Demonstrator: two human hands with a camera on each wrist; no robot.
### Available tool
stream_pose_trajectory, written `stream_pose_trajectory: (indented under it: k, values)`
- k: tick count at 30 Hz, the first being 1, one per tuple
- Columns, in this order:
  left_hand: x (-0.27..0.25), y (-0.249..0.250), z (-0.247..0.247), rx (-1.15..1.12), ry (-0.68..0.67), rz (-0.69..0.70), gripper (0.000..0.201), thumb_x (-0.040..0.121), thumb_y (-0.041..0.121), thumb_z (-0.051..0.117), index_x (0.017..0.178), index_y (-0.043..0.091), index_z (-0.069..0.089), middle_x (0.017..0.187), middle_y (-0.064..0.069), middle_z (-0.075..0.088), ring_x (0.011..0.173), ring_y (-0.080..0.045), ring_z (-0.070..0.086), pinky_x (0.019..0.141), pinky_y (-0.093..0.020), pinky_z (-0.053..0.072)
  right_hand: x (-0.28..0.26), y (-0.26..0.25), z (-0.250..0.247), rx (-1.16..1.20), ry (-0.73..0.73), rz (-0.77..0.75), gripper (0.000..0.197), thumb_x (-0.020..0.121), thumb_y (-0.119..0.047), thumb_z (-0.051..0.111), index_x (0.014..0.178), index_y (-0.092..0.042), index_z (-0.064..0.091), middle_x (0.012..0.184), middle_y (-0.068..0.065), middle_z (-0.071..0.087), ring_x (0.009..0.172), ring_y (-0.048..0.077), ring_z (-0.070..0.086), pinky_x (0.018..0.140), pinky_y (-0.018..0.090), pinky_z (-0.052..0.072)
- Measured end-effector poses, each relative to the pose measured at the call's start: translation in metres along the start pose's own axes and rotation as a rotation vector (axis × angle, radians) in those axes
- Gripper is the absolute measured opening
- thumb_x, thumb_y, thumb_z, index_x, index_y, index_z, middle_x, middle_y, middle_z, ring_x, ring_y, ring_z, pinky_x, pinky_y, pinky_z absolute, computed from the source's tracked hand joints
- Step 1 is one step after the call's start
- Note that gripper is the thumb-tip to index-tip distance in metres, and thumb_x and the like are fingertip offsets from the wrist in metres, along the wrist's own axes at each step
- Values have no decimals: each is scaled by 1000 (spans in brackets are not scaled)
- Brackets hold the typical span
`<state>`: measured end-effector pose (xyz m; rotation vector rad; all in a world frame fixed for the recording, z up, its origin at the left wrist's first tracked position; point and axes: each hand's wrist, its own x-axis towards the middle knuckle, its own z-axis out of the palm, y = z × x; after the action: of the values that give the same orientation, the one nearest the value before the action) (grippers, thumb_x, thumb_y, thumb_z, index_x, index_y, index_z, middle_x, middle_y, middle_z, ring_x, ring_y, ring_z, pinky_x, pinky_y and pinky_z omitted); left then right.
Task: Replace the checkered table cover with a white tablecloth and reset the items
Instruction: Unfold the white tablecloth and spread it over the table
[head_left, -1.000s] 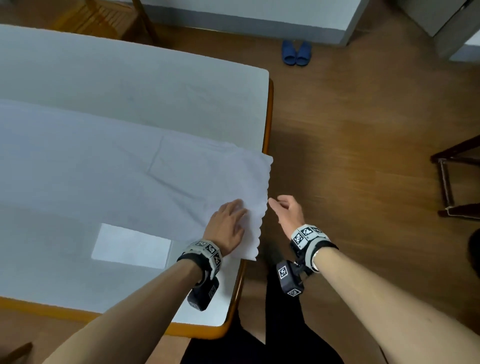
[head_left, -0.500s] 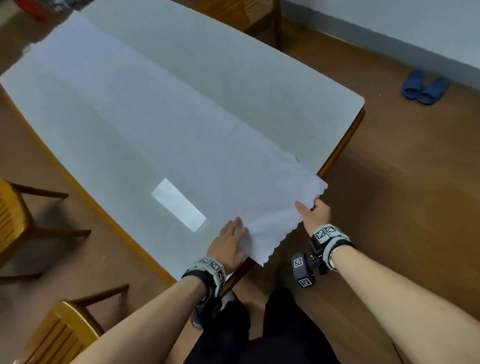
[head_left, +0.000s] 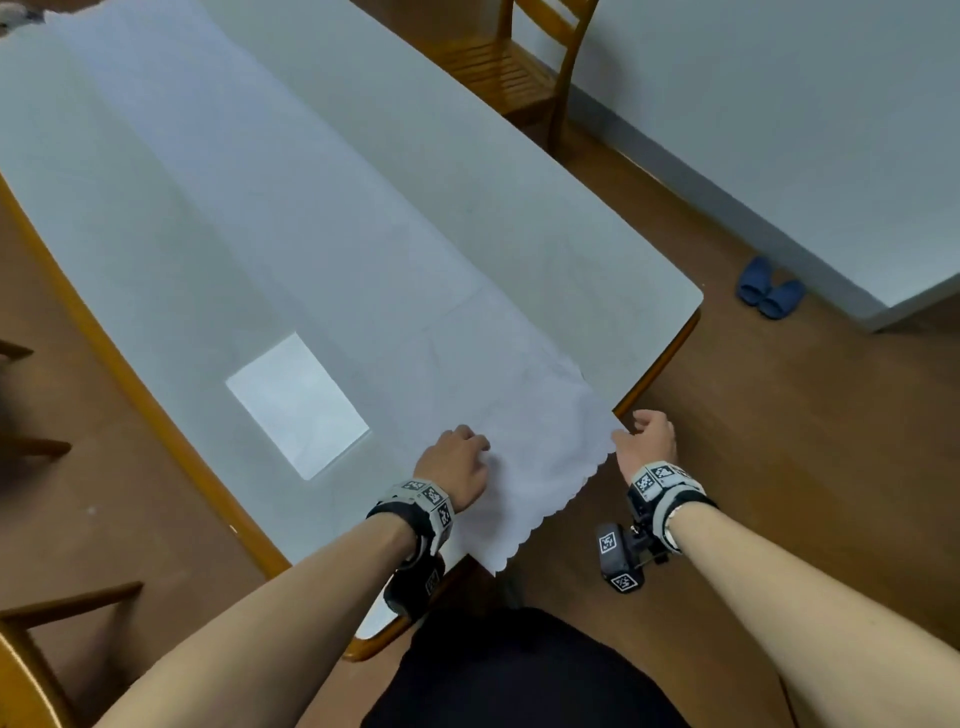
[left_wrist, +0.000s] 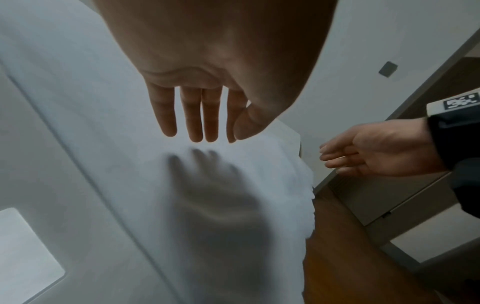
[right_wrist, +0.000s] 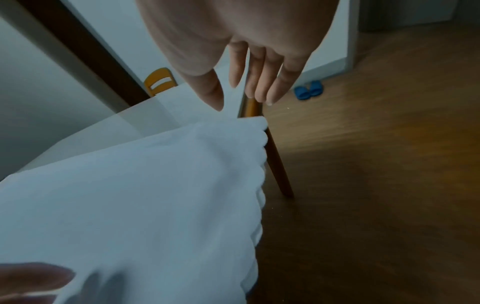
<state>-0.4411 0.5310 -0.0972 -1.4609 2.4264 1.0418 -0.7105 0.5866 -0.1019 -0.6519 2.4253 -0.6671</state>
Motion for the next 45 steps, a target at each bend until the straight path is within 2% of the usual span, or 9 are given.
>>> stream_pose_trajectory:
  k: [5, 10, 15, 21, 25, 32, 38, 41, 45]
  values:
    - [25, 10, 0, -55, -78, -57, 42, 94, 20, 42, 135, 16, 53, 139, -5, 46, 127, -25, 44, 102, -41, 42, 25, -22, -6, -136, -231, -126, 41, 91, -20, 66, 131, -15, 56, 129, 5, 57, 110, 19, 56, 91, 32, 46]
    - [32, 13, 13, -85, 3, -132, 38, 94, 18, 43, 130, 15, 57, 132, -3, 47, 123, -22, 43, 98, -37, 43, 59, -34, 10, -353, -383, -206, 47, 88, -30, 68, 131, -15, 56, 129, 5, 55, 117, 23, 55, 99, 35, 47]
    - [31, 24, 20, -147, 79, -301, 35, 94, 18, 44, 125, 14, 60, 128, -4, 48, 120, -24, 43, 97, -37, 42, 79, -48, 14, -516, -441, -338, 17, 88, -38, 65, 90, -22, 59, 90, -2, 64, 79, 17, 60, 65, 27, 47]
    - [27, 71, 36, -356, 262, -616, 32, 95, 29, 50, 121, 17, 64, 125, -5, 54, 121, -24, 48, 102, -37, 41, 72, -47, -2, -505, -569, -618, 34, 87, -50, 66, 76, -21, 54, 73, -3, 62, 69, 16, 59, 60, 29, 44]
    - [23, 96, 44, -566, 346, -745, 31, 92, 20, 54, 120, 12, 66, 124, -7, 60, 115, -23, 57, 95, -29, 42, 72, -48, -5, -529, -638, -731, 42, 84, -58, 66, 72, -20, 54, 70, -4, 61, 66, 16, 59, 62, 31, 48]
    - [31, 117, 30, -866, 382, -733, 27, 94, 33, 59, 103, 10, 71, 104, -2, 71, 99, -22, 64, 88, -33, 49, 75, -54, -7, -347, -945, -786, 13, 82, -26, 77, 73, -32, 69, 78, -12, 69, 76, 6, 64, 76, 23, 53]
    - [58, 131, 20, -923, 301, -702, 35, 92, 40, 61, 86, 7, 71, 90, -6, 73, 88, -21, 67, 75, -31, 48, 74, -57, -13, -128, -1179, -742, 13, 83, -14, 77, 82, -27, 78, 81, -7, 75, 71, 2, 64, 67, 17, 51]
    - [69, 134, 24, -873, 317, -751, 33, 84, 19, 63, 53, 17, 53, 61, -1, 62, 75, -23, 67, 62, -26, 43, 87, -55, -11, -155, -1199, -706, 17, 82, -9, 75, 87, -24, 79, 84, -4, 75, 73, 9, 66, 73, 27, 58]
    - [59, 126, 26, -820, 422, -860, 30, 85, 16, 53, 58, 18, 41, 63, -3, 58, 67, -25, 59, 60, -28, 37, 110, -53, -7, -227, -910, -674, 25, 85, -17, 73, 110, -21, 70, 107, -4, 66, 95, 15, 64, 87, 28, 52]
